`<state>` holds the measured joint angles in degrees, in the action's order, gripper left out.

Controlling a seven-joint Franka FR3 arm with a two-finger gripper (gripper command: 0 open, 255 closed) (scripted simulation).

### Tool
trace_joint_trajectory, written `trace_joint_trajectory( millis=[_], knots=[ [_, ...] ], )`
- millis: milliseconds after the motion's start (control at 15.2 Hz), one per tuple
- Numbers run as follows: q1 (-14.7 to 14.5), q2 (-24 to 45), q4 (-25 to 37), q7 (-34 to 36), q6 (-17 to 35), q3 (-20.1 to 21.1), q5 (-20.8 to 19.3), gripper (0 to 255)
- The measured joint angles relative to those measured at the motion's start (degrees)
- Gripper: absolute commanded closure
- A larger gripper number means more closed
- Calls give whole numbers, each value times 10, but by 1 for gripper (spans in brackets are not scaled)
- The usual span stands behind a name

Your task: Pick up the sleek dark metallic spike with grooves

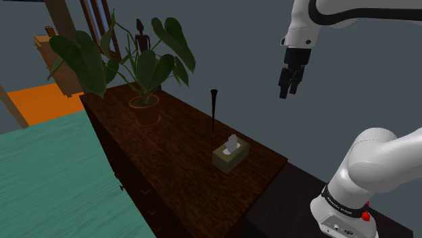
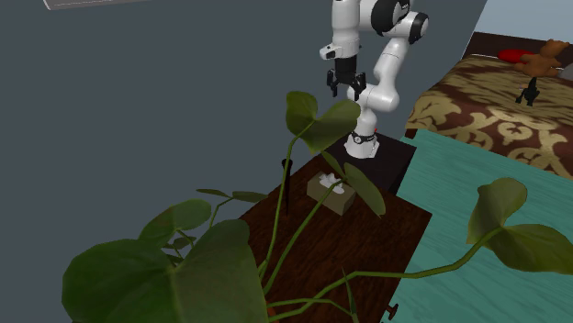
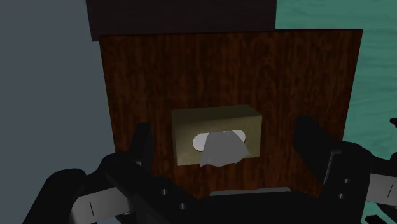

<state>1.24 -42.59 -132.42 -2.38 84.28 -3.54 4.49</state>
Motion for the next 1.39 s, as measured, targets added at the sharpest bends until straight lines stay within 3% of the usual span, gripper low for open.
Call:
trace_joint_trajectory(
  millis=[198,594,1386],
  knots=[
    [-1,26,15,1,12,-1,3,0],
    [-5,145,74,11,77,0,22,0],
    [-9,407,289,24,136,-8,62,0]
  ],
)
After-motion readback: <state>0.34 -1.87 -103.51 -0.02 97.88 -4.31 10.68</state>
